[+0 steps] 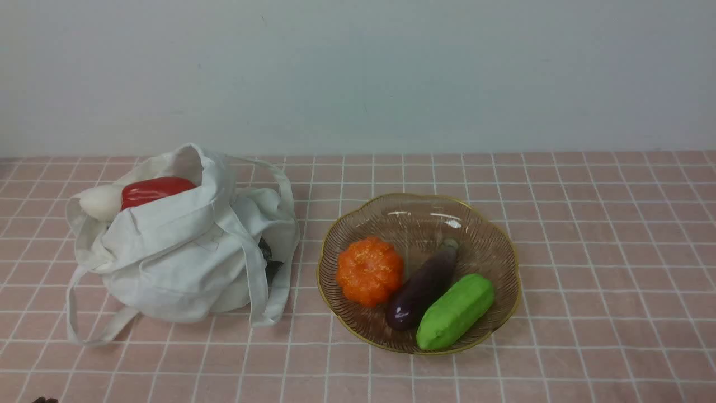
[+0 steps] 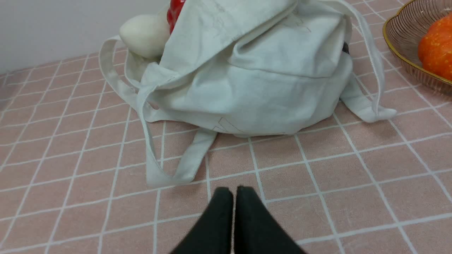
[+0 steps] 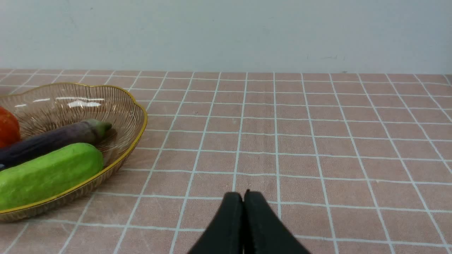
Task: Take vegetables from bag on pink coffee tablecloth place on plate.
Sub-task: 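Reach the gripper into the cloth bag toward the vegetables inside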
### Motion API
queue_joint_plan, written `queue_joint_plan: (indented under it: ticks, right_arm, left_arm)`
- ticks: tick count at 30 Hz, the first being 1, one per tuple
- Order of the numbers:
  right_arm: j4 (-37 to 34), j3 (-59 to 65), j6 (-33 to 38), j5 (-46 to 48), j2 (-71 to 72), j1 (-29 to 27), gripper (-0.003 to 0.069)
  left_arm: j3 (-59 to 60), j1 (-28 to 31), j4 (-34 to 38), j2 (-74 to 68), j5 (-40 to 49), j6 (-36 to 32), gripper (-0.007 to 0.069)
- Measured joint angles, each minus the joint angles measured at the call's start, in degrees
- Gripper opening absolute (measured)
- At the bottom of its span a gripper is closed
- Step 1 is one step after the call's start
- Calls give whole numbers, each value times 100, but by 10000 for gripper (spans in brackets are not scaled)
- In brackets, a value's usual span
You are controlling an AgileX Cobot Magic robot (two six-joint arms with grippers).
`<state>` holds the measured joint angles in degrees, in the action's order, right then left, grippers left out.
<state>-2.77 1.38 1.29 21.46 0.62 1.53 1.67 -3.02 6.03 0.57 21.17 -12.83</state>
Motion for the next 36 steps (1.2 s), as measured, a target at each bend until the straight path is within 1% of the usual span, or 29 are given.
queue_joint_plan:
  ticks: [23,28,29,31,32,33,36]
  right_arm:
    - [0,0,0,0,0,0,-15]
    - [0,0,0,0,0,0,-15]
    - [0,0,0,0,0,0,-15]
    - [0,0,0,0,0,0,-15]
    - [0,0,0,0,0,0,-15]
    - [0,0,0,0,0,0,-15]
    - [0,0,0,0,0,0,-15]
  left_arm:
    - [0,4,0,0,0,0,-5]
    - [0,4,-21,0,0,-101,-5]
    - [0,4,88,0,-27,-80,-5]
    - [5,4,541,0,-119,75,-5]
    - [5,4,1024,0,-252,229,-5]
    - [5,4,1254,0,-325,323,-5]
    - [5,4,2275,0,-686,477,-5]
